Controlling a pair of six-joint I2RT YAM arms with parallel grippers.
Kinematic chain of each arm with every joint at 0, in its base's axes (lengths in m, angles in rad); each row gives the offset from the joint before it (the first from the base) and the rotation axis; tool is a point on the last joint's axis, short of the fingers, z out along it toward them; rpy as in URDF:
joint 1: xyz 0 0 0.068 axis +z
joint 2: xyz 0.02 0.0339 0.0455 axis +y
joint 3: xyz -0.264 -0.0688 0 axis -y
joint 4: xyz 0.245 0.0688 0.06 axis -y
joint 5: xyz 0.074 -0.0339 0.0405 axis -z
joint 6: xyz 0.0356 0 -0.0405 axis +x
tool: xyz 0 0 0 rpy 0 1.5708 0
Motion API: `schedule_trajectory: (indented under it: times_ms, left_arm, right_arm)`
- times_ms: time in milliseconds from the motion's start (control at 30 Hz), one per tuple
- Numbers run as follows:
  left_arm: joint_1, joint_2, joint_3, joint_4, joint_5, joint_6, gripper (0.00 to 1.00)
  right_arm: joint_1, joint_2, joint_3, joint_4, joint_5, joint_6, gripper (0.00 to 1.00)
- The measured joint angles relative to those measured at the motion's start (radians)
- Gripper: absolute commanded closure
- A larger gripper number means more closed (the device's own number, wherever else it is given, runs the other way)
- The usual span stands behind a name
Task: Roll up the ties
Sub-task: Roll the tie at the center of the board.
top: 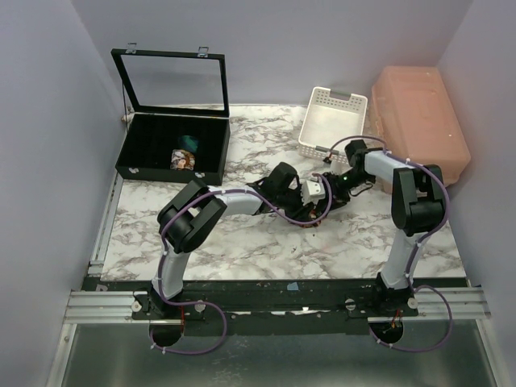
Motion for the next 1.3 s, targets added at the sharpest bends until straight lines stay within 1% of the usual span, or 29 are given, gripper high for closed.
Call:
schedule_trajectory:
  times_ms: [67,100,133,167,267,333,467,667,833,1033,1133,1200,1300]
  left_arm:
    - [-0.002,0.0,0.001,0.0,-0.001,0.003,0.78]
    - [-0.002,0.0,0.001,0.0,-0.002,0.005,0.78]
    - [-0.003,0.0,0.001,0.0,-0.002,0.005,0.78]
    - [-0.003,0.0,0.001,-0.001,-0.002,0.007,0.78]
    - [-0.003,0.001,0.003,-0.003,-0.002,0.011,0.78]
    - [-0.003,0.002,0.006,-0.008,-0.002,0.014,0.78]
    - [-0.004,0.003,0.012,-0.019,-0.002,0.023,0.78]
    - [-0.005,0.013,0.026,-0.029,-0.003,0.032,0.78]
    - [-0.005,0.016,0.035,-0.043,-0.003,0.035,0.77]
    - [-0.005,0.018,0.039,-0.047,-0.002,0.039,0.76]
    - [-0.005,0.018,0.04,-0.051,-0.002,0.042,0.76]
    - [-0.005,0.019,0.042,-0.053,-0.002,0.043,0.74]
    - [-0.005,0.019,0.042,-0.053,-0.002,0.044,0.71]
  right_arm:
    - [-0.039,-0.001,0.0,-0.004,-0.002,0.0,0.53]
    - [-0.06,-0.002,0.0,-0.005,-0.002,0.0,0.47]
    - [-0.077,-0.003,0.0,-0.004,0.0,0.0,0.38]
    - [-0.092,-0.006,0.0,-0.004,0.002,0.002,0.34]
    - [-0.121,-0.012,0.0,-0.002,0.012,0.01,0.29]
    - [-0.12,-0.011,0.0,0.001,0.012,0.015,0.27]
    - [-0.118,0.012,0.0,0.012,-0.018,0.019,0.27]
    - [-0.118,0.045,-0.019,0.036,-0.158,0.014,0.29]
    - [-0.117,0.051,-0.05,0.045,-0.269,-0.026,0.29]
    - [-0.111,0.045,-0.077,0.046,-0.333,-0.066,0.34]
    - [-0.103,0.043,-0.08,0.046,-0.332,-0.079,0.42]
    - [-0.094,0.041,-0.082,0.049,-0.323,-0.082,0.5]
    - [-0.089,0.04,-0.082,0.057,-0.304,-0.081,0.7]
